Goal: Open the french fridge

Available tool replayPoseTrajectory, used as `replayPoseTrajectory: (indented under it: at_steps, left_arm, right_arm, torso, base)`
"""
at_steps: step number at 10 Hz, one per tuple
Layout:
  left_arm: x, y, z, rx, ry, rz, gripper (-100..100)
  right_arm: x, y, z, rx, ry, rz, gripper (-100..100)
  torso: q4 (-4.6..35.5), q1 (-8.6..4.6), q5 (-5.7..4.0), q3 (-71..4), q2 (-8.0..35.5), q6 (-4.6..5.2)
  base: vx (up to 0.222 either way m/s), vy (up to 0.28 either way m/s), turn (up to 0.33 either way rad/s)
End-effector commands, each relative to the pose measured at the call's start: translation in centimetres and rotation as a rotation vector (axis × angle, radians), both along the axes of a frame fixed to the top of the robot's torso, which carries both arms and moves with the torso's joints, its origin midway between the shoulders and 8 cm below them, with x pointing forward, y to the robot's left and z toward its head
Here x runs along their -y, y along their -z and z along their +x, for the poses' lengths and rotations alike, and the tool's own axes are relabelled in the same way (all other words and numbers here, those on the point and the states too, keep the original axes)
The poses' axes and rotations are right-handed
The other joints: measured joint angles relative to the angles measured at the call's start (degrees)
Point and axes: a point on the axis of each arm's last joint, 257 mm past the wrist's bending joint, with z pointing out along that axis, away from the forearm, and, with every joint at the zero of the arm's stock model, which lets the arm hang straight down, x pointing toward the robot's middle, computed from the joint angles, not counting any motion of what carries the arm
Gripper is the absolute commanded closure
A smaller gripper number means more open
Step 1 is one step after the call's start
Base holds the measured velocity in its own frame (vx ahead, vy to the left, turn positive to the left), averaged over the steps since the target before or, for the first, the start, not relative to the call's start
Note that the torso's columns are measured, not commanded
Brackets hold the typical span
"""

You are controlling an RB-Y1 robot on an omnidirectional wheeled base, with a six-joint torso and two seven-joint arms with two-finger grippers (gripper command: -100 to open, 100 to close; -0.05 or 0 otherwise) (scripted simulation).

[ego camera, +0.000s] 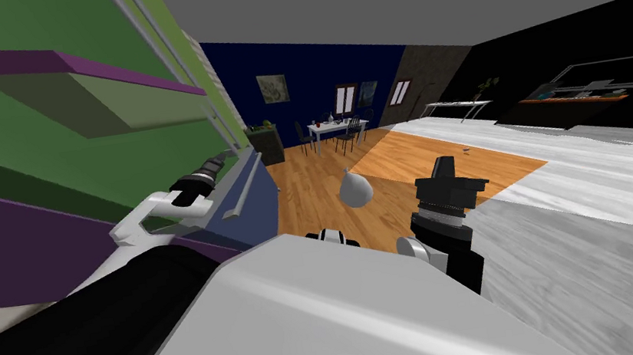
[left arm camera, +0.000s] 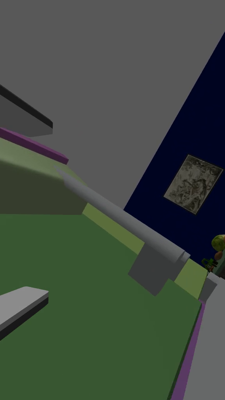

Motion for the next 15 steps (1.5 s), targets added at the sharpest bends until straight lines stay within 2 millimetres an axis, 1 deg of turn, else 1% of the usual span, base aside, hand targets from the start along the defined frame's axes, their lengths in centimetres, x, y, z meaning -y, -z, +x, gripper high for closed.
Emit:
replayPoseTrajectory:
  at_steps: [1, 5, 8, 9, 11, 12, 13, 14, 15]
  left_arm:
    - [-3.3, -1.7, -0.6, 0.022, -0.082, -0.005, -100]
    - [-7.7, -3.9, -2.0, 0.055, -0.190, -0.022, -100]
    - [-10.1, -5.1, -3.0, 0.077, -0.251, -0.039, -100]
    - [-10.7, -5.4, -3.3, 0.083, -0.267, -0.044, -100]
    - [-11.9, -6.0, -3.8, 0.096, -0.297, -0.055, -100]
    - [-11.6, -5.0, -3.9, 0.087, -0.291, -0.064, -100]
    - [-11.6, -6.1, -4.1, 0.088, -0.304, -0.058, -100]
    - [-11.5, -6.7, -4.2, 0.089, -0.308, -0.054, -100]
    - [-11.4, -5.7, -4.1, 0.087, -0.306, -0.064, -100]
  right_arm:
    - [0.0, 0.0, 0.0, 0.000, 0.000, 0.000, 0]
    - [0.0, 0.0, 0.0, 0.000, 0.000, 0.000, 0]
    - [0.0, 0.0, 0.0, 0.000, 0.000, 0.000, 0]
    - [0.0, 0.0, 0.0, 0.000, 0.000, 0.000, 0]
    - [0.0, 0.0, 0.0, 0.000, 0.000, 0.000, 0]
    - [0.0, 0.0, 0.0, 0.000, 0.000, 0.000, 0]
    - [0.0, 0.0, 0.0, 0.000, 0.000, 0.000, 0]
    - [0.0, 0.0, 0.0, 0.000, 0.000, 0.000, 0]
    - [0.0, 0.0, 0.0, 0.000, 0.000, 0.000, 0]
  torso:
    - [-0.01, 0.07, 0.02, -0.01, -0.03, 0.00]
    - [0.02, -0.18, -0.06, 0.03, 0.05, -0.01]
    - [0.03, -0.12, -0.03, 0.07, 0.09, -0.02]
    - [0.03, 0.11, -0.14, -0.07, 0.05, 0.06]
    - [-0.12, 0.66, -0.23, -0.51, -0.28, 0.26]
    - [-0.18, 0.85, -0.22, -0.65, -0.42, 0.35]
    - [-0.18, 0.72, -0.05, -0.54, -0.44, 0.29]
    - [-0.16, 0.63, -0.08, -0.50, -0.44, 0.29]
    - [-0.17, 0.73, -0.10, -0.54, -0.45, 0.35]
  base:
    - [0.057, 0.118, -0.192]
    - [0.051, 0.094, -0.186]
    - [0.031, 0.066, -0.150]
    - [0.026, 0.037, -0.092]
    - [0.021, 0.028, -0.095]
    - [-0.007, -0.007, 0.002]
    - [0.020, -0.008, -0.003]
    - [0.039, 0.024, -0.023]
    - [0.010, 0.006, -0.001]
